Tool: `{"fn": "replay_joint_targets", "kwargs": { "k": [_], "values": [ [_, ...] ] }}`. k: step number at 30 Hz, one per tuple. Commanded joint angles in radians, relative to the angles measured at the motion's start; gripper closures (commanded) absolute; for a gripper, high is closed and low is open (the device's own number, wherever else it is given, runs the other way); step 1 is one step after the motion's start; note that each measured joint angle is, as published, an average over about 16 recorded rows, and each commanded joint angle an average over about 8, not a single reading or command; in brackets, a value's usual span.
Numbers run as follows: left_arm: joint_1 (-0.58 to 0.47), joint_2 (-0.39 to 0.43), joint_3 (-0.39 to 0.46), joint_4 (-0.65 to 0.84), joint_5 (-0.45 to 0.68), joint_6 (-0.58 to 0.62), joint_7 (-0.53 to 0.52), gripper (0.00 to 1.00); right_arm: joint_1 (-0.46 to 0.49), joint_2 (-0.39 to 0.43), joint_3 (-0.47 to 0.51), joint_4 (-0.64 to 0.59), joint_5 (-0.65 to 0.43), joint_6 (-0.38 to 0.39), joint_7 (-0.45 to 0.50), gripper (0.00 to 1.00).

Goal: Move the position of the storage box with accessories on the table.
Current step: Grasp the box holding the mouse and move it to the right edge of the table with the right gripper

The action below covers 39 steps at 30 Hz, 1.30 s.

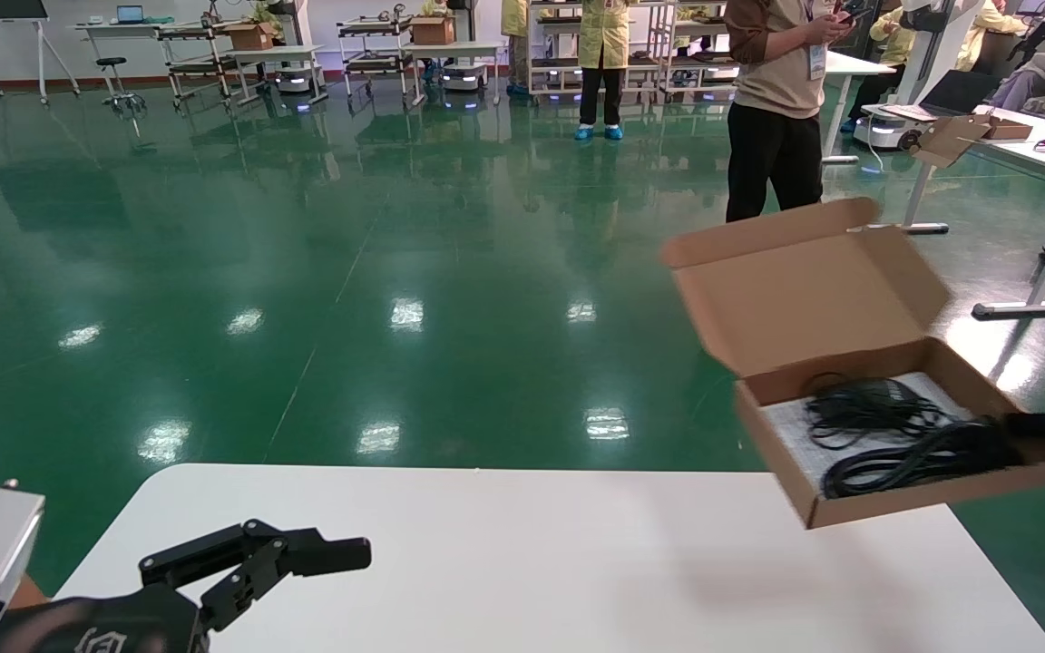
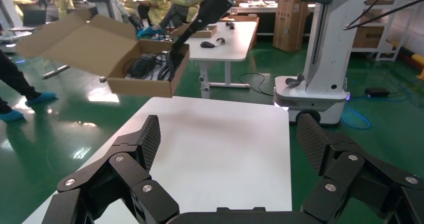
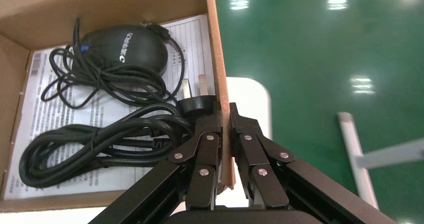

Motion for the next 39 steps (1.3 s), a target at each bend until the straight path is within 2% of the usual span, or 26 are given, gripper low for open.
{"fn": "replay_joint_targets", "kwargs": {
  "k": [1,9,21,39],
  "values": [
    [0.0,0.0,0.0,0.0,0.0,0.0,0.0,0.0,-0.003,0.018,-0.002,-0.004,-0.003,0.018,-0.007,1.0],
    [0.0,0.0,0.0,0.0,0.0,0.0,0.0,0.0,-0.056,0.059,0.004,-0.013,0.006,0.073,-0.031,1.0],
    [0.0,0.0,0.0,0.0,0.0,0.0,0.0,0.0,-0.166,0.101,0.032,-0.022,0.045,0.085,-0.068,1.0],
    [0.0,0.0,0.0,0.0,0.0,0.0,0.0,0.0,-0.313,0.113,0.074,-0.019,0.105,0.17,-0.097,1.0]
  ]
}}
